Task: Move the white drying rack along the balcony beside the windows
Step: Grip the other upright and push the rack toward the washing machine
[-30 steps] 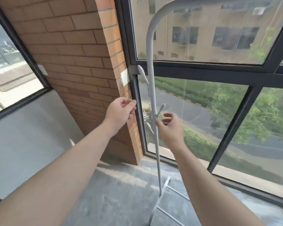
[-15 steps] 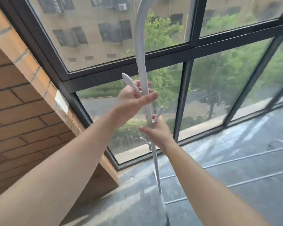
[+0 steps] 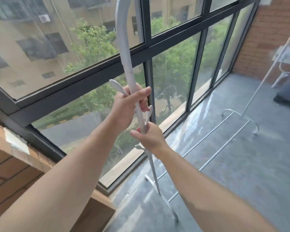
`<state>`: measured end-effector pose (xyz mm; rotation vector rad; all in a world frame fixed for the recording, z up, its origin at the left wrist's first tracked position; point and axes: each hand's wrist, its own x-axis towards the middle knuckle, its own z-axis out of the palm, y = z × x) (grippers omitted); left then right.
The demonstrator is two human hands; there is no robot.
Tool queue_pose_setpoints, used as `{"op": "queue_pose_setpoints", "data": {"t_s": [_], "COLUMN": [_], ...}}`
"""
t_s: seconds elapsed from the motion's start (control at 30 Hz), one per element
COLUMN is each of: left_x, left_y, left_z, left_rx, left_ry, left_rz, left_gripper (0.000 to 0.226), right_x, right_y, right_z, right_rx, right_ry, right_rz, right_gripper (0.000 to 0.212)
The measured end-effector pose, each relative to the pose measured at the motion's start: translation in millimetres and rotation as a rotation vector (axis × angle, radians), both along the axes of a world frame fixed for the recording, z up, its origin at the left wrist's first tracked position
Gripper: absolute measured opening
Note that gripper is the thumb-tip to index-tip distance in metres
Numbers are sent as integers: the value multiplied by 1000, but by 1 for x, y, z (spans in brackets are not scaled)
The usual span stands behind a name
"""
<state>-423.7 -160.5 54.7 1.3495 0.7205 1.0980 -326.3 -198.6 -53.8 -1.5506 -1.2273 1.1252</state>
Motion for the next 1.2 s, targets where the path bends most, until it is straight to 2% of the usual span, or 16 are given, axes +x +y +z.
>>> {"op": "queue_pose_setpoints", "data": {"t_s": [0.23, 0.47, 0.63, 0.83, 0.93, 1.0, 1.1, 1.2], "left_x": [8, 1, -1, 1, 6, 10, 18, 21], "left_y": [12, 19, 21, 21, 21, 19, 15, 10], "left_z": [-3, -3, -5, -6, -6, -6, -7, -8], "left_rx": [-30, 34, 47, 73, 45, 35, 35, 74], "left_ry": [-5, -13, -71, -82, -66, -50, -57, -58], "left_rz": [-135, -287, -263, -256, -189, -103, -11, 48], "left_gripper": [40, 30, 32, 36, 43, 40, 43, 47], "right_x": [-15, -34, -48, -50, -48, -45, -40, -37], "right_y": [2, 7, 13, 16, 19, 18, 15, 15], "right_z": [-2, -5, -9, -12, -11, -7, -3, -8], "right_rx": [55, 71, 130, 157, 125, 106, 102, 133], "right_ry": [71, 100, 128, 156, 163, 193, 208, 191], "right_rz": [-238, -453, -552, -607, -591, -557, -518, -482], "right_gripper": [34, 42, 39, 52, 56, 51, 33, 35]}}
